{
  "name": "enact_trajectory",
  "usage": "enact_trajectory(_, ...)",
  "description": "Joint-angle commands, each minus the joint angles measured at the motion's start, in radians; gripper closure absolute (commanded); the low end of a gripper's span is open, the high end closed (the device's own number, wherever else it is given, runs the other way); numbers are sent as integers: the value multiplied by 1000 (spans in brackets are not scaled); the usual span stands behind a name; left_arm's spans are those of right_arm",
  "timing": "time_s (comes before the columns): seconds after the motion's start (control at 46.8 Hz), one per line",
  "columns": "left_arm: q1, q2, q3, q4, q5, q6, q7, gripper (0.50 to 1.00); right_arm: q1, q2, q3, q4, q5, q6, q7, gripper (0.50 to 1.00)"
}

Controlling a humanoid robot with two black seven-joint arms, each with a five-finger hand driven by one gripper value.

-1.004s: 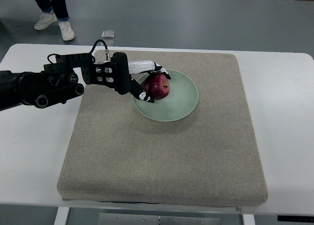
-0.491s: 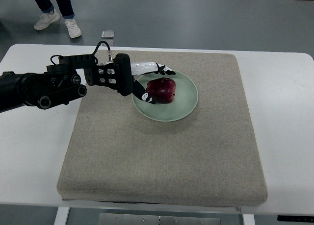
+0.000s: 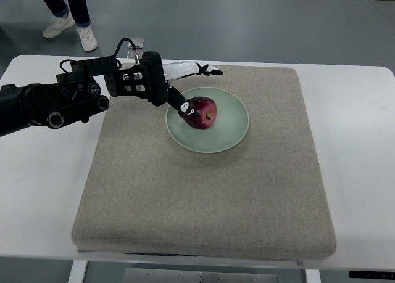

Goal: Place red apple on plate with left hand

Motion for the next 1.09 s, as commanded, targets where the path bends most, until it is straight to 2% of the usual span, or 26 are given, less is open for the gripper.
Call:
enact_trajectory(0.0, -1, 4, -42, 5, -2, 0, 0, 538, 0, 0, 0, 0, 0, 1, 0, 570)
enact_trajectory(0.171, -3, 1, -119, 42, -14, 0, 0, 536, 0, 0, 0, 0, 0, 1, 0, 568)
enact_trajectory(0.299, -7, -2, -156, 65, -124, 2, 0, 536, 0, 0, 0, 0, 0, 1, 0, 568)
enact_trajectory(0.748, -36, -25, -163, 221, -1111, 11, 5, 536, 0, 0, 0, 0, 0, 1, 0, 570)
enact_trajectory(0.897, -38, -62, -177, 287, -1338, 64, 8, 536, 0, 0, 0, 0, 0, 1, 0, 570)
enact_trajectory(0.983, -30, -79, -191, 324, -1450, 66, 11, 536, 0, 0, 0, 0, 0, 1, 0, 570)
enact_trajectory(1.068, -23, -91, -192, 367, -1520, 35, 11, 536, 0, 0, 1, 0, 0, 1, 0, 570)
